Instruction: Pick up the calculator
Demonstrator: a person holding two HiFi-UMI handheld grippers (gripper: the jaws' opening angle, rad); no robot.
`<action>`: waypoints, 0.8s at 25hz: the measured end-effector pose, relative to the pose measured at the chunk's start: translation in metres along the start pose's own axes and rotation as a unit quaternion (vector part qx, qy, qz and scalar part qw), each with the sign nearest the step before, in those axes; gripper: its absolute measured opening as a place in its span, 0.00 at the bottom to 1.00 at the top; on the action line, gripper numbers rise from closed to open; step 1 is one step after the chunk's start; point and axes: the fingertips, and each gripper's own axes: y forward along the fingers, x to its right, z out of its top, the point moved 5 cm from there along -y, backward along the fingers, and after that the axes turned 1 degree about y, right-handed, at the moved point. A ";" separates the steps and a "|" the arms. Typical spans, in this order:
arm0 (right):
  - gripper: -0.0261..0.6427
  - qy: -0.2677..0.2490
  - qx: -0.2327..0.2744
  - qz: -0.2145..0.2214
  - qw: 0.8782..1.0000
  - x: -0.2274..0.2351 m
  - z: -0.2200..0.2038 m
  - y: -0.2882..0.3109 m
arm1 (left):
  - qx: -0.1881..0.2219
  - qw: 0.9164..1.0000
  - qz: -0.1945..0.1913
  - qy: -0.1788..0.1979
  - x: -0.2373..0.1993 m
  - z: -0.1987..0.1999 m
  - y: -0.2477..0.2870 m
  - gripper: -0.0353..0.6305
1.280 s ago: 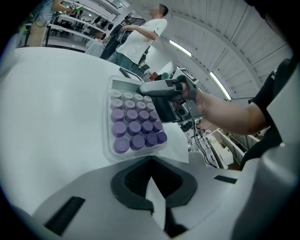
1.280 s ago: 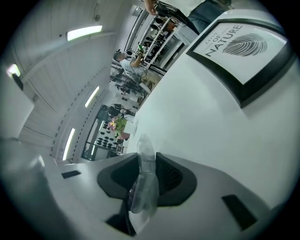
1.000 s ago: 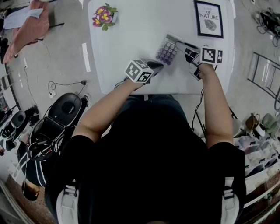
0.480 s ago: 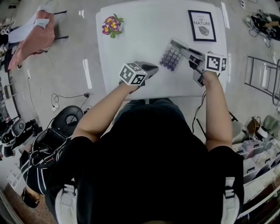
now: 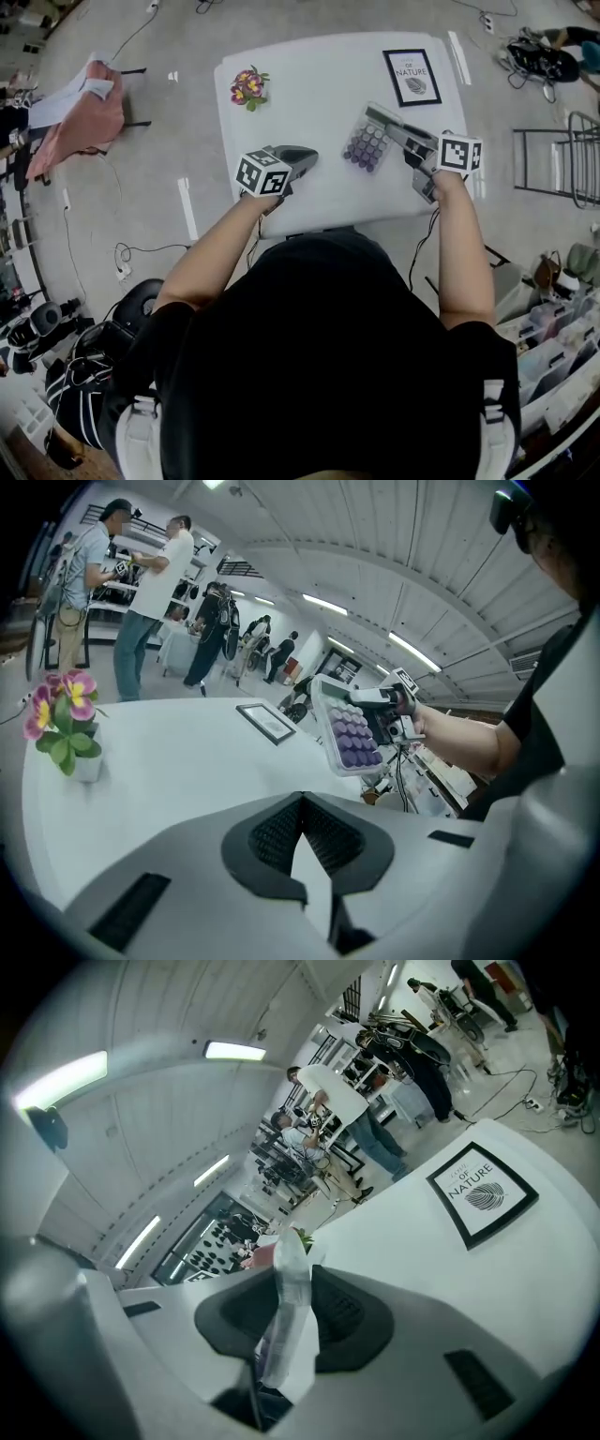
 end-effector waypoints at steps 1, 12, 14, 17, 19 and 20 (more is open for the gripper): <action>0.21 -0.007 0.005 0.006 1.000 -0.007 -0.001 -0.003 | 0.004 1.000 0.000 0.003 0.002 0.001 -0.006 0.08; 0.21 -0.037 0.053 0.016 0.998 -0.067 -0.024 -0.026 | 0.054 0.998 -0.012 0.024 0.011 0.013 -0.080 0.08; 0.21 -0.011 0.062 -0.014 0.998 -0.067 -0.034 -0.035 | 0.061 0.998 -0.014 0.027 0.013 0.014 -0.089 0.08; 0.21 -0.011 0.075 -0.020 0.997 -0.074 -0.045 -0.044 | 0.066 0.997 -0.017 0.034 0.019 0.011 -0.099 0.08; 0.21 -0.032 0.081 -0.003 0.996 -0.083 -0.048 -0.045 | 0.067 0.997 -0.019 0.038 0.022 0.009 -0.104 0.08; 0.21 -0.027 0.083 -0.008 0.996 -0.084 -0.051 -0.048 | 0.068 0.997 -0.021 0.039 0.024 0.008 -0.105 0.08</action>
